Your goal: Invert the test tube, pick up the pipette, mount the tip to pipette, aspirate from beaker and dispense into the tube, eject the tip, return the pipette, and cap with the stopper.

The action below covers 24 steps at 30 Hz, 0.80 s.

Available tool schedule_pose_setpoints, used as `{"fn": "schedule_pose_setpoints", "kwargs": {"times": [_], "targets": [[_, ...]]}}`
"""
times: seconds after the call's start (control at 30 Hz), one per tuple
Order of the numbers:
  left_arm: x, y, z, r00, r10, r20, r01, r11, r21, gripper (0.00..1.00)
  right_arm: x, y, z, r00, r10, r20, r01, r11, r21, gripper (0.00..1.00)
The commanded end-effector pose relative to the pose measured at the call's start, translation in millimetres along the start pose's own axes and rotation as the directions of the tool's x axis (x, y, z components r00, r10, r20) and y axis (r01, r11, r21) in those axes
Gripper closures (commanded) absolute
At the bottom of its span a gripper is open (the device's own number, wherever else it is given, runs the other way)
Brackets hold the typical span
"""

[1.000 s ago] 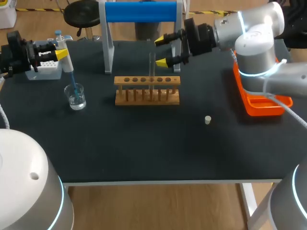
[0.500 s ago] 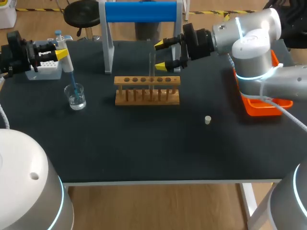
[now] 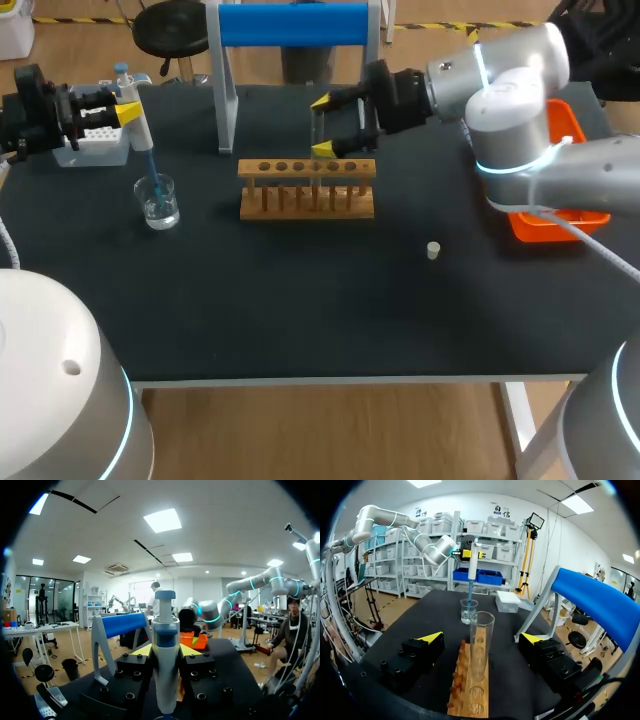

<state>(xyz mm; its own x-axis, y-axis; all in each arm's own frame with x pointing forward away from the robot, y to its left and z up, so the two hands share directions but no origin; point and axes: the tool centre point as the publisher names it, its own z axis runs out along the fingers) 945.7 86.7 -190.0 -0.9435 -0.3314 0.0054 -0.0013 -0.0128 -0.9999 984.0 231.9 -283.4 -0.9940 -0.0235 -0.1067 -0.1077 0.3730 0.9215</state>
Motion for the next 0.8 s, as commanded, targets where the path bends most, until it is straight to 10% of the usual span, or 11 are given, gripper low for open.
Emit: {"fn": "schedule_pose_setpoints", "kwargs": {"times": [0.03,0.8], "targets": [[-0.8,0.0,-0.7,1.0,0.0,-0.004,0.0,1.0,0.001,1.0,-1.7,-2.5,6.8,1.0,-0.006,0.015,0.006,1.0,0.006,0.0],[-0.8,0.0,-0.7,1.0,0.0,-0.004,0.0,1.0,0.001,1.0,-0.5,-6.6,22.4,0.999,-0.026,0.029,0.025,0.999,0.03,0.0]]}}
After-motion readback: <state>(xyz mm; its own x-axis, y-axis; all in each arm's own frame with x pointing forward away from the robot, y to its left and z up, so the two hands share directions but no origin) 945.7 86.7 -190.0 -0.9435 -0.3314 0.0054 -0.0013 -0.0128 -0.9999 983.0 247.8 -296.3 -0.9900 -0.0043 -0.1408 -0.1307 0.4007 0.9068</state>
